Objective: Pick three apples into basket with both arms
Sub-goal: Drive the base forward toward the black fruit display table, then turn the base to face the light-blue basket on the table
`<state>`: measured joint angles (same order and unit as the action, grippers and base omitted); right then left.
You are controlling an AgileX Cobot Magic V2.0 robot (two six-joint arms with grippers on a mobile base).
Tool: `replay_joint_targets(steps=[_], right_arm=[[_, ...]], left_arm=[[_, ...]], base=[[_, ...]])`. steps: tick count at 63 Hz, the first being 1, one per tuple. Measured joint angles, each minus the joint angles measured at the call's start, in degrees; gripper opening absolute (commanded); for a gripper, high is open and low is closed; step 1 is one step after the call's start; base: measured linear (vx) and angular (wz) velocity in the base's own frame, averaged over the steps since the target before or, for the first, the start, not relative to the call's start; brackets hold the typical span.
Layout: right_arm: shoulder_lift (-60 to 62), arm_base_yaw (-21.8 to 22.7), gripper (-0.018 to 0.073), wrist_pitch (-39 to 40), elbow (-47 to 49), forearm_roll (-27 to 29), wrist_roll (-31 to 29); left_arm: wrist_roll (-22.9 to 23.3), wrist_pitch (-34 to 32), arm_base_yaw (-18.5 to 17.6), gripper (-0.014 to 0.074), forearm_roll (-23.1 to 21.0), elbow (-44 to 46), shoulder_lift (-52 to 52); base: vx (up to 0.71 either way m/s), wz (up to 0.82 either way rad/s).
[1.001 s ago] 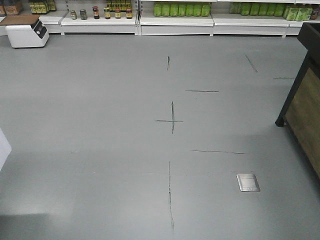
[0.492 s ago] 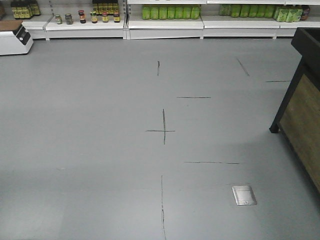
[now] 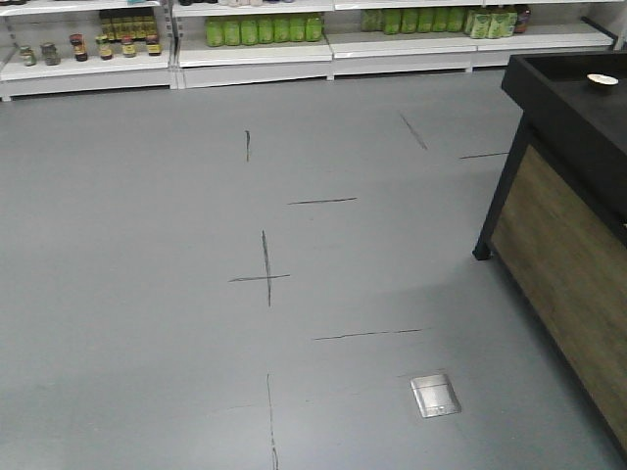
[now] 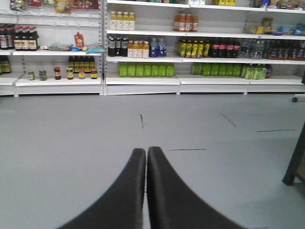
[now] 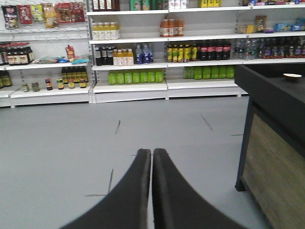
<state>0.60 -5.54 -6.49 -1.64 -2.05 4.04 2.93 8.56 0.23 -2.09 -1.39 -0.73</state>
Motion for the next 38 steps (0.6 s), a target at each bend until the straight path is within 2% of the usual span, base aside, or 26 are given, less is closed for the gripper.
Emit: replay_joint_targets(steps=[19, 38], right_arm=[[0.0, 0.0, -0.0001, 0.0, 0.0, 0.0, 0.0], [0.0, 0.0, -0.0001, 0.0, 0.0, 0.0, 0.0]], left_arm=[[0.0, 0.0, 0.0, -0.0006, 0.0, 0.0, 0.0], [0.0, 0.0, 0.0, -0.0006, 0.0, 0.0, 0.0]], base=[[0.18, -0.42], [0.15, -0.59]])
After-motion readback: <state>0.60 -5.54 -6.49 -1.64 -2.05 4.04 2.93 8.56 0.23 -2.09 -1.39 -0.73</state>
